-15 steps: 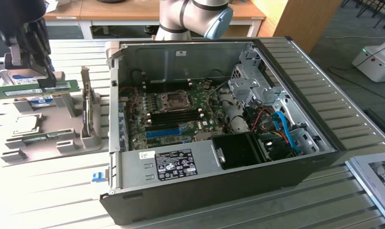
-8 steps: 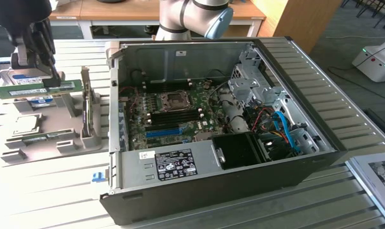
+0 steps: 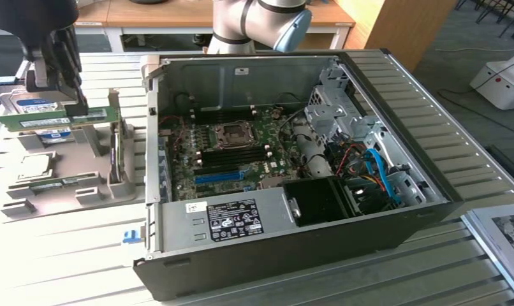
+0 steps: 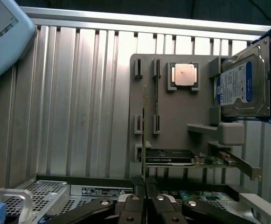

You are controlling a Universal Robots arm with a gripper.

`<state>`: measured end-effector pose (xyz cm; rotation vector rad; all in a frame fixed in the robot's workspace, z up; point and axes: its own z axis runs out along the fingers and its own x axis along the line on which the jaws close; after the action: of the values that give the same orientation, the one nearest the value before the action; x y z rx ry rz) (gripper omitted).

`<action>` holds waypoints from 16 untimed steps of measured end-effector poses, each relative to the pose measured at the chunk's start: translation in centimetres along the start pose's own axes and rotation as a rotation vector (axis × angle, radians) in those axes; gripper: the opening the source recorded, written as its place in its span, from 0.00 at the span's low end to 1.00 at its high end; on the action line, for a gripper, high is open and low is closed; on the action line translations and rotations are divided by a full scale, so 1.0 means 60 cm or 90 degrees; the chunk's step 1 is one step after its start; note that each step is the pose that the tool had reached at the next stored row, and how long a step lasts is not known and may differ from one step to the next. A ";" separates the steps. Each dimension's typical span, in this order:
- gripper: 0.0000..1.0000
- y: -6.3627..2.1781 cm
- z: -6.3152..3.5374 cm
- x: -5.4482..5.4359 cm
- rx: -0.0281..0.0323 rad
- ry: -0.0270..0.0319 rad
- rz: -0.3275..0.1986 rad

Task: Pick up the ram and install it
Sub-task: 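Pick up the ram and move it above insertion slot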

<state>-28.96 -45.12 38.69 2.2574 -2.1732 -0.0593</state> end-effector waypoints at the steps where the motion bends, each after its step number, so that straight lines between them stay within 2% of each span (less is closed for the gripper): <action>1: 0.12 -0.002 0.000 0.000 0.0000 0.0000 0.000; 16: 0.12 -0.032 -0.001 0.001 0.0000 0.0000 0.000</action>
<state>-27.04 -45.12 38.69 2.2574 -2.1733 -0.0593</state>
